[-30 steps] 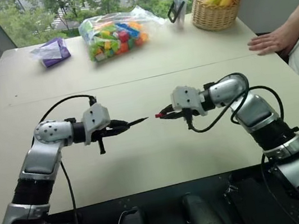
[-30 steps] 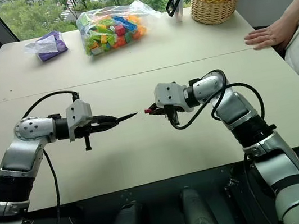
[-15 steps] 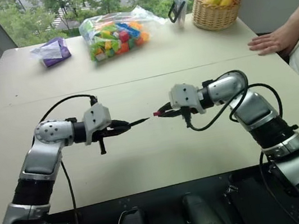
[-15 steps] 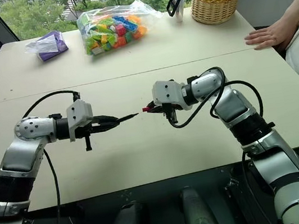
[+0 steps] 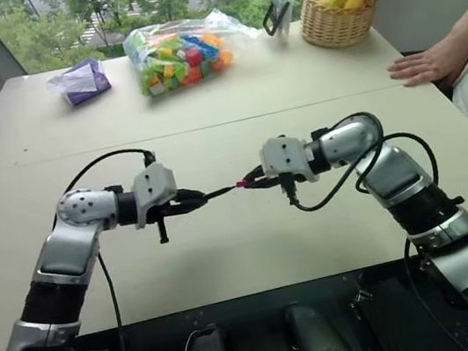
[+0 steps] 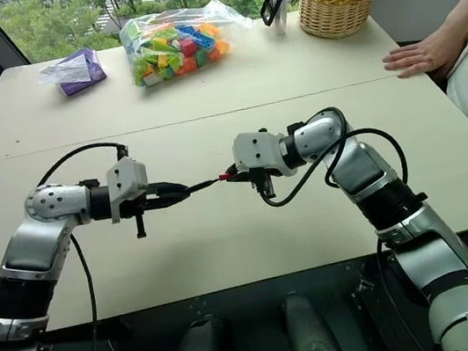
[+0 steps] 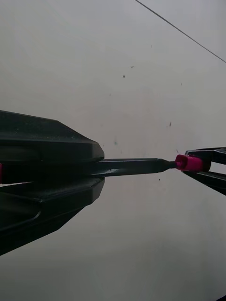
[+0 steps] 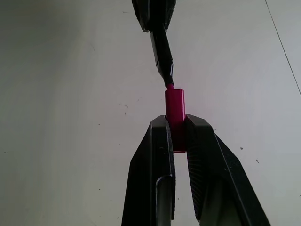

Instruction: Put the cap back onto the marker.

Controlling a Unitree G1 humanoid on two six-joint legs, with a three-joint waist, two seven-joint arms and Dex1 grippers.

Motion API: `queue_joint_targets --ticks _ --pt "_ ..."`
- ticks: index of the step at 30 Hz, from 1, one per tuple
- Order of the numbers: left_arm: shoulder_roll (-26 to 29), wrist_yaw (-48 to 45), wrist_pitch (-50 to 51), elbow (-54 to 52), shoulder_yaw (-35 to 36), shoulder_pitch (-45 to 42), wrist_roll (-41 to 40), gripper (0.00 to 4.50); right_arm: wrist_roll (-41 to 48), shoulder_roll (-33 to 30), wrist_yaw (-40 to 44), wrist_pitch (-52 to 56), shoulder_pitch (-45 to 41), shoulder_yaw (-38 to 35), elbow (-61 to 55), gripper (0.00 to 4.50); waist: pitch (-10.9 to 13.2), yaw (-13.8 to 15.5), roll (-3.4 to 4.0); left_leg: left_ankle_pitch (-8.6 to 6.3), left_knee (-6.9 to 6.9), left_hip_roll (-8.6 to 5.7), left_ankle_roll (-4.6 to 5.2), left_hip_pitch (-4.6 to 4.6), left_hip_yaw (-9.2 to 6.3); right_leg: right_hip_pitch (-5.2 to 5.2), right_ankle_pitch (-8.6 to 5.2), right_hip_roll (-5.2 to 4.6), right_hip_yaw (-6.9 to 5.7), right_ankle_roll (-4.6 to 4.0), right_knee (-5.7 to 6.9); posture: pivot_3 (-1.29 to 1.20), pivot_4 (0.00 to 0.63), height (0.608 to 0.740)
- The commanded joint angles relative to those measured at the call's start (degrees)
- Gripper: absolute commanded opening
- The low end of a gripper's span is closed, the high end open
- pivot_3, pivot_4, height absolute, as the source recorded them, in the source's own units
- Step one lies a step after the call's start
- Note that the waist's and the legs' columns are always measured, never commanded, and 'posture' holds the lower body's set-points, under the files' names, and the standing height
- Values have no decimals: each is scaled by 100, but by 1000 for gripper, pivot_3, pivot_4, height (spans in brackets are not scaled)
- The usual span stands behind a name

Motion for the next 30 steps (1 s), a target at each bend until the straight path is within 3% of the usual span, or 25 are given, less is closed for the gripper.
queue_joint_targets --ticks 1,21,30 --pt "8 20 23 -198 67 -9 -95 0 82 56 -10 8 -86 -40 -255 46 0 0 0 0 0 0 0 0 0 0 0 0 0 0 0 0 150 740" --pt "-46 52 -73 -202 -62 -59 75 0 -176 324 -154 83 -112 280 -374 46 0 -1 0 0 1 0 0 0 -1 0 0 1 -1 0 0 0 150 740" --pt "-46 163 -724 87 -181 -14 599 0 -535 497 -250 68 -101 531 -226 46 0 0 0 0 1 -1 0 0 -1 -1 0 0 -1 0 1 0 150 740"
